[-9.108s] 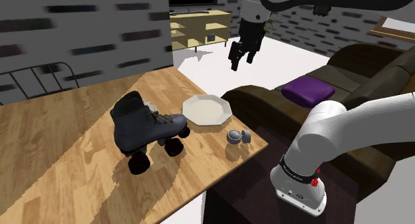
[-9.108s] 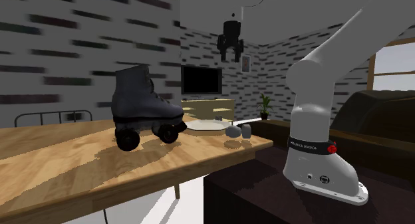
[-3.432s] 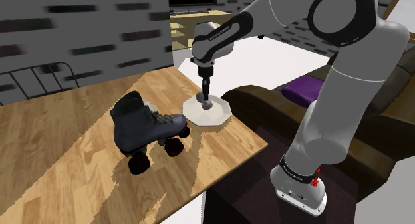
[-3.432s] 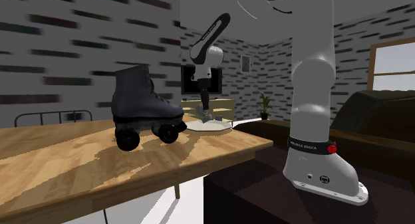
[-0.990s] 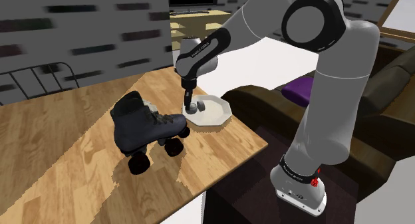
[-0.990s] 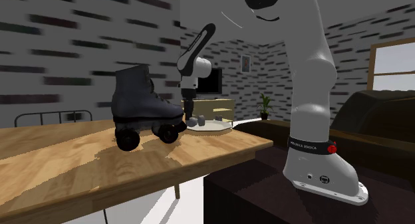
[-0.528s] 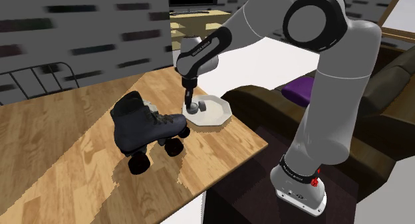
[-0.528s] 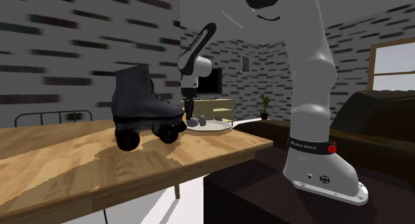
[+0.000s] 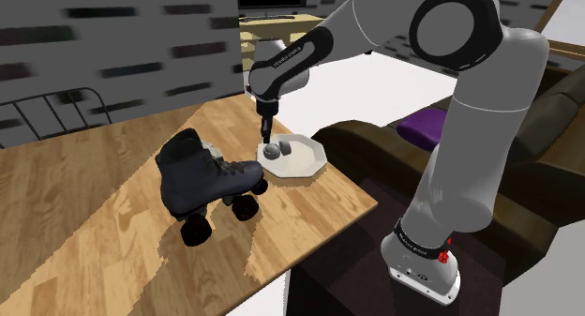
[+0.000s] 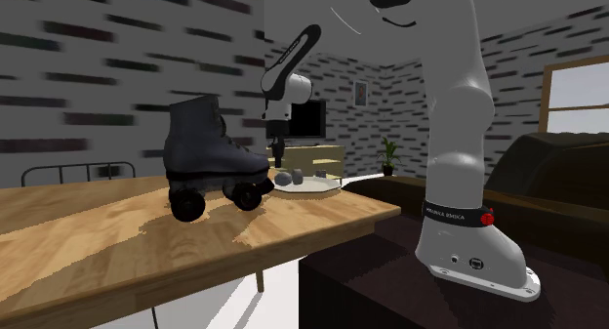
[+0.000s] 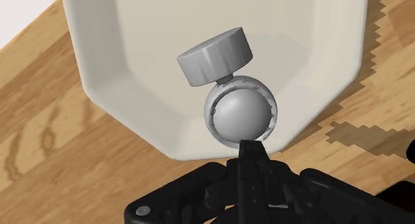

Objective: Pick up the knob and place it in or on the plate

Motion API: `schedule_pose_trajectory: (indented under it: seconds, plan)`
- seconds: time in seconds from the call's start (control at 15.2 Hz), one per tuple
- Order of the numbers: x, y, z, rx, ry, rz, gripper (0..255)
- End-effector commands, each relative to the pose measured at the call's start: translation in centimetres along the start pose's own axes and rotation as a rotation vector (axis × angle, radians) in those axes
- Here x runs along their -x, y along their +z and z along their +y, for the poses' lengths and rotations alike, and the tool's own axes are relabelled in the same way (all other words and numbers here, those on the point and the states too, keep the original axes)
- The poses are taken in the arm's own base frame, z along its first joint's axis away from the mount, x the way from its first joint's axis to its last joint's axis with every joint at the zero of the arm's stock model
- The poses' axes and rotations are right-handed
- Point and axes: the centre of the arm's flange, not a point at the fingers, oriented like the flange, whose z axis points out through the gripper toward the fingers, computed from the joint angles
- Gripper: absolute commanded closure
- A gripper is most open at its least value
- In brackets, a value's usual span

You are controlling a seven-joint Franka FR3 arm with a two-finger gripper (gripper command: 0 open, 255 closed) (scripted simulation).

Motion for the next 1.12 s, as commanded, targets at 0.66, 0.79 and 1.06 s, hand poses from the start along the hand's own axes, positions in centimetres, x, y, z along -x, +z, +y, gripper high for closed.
schedule_pose_trajectory:
  seconds: [0.66, 0.79, 1.06]
  plan:
    - [0.8, 6.3, -2.3, 0.151, -0.311, -0.158, 0]
    - [0.8, 6.3, -2.3, 0.151, -0.311, -0.158, 0]
    - [0.8, 6.3, -2.3, 0.151, -0.311, -0.158, 0]
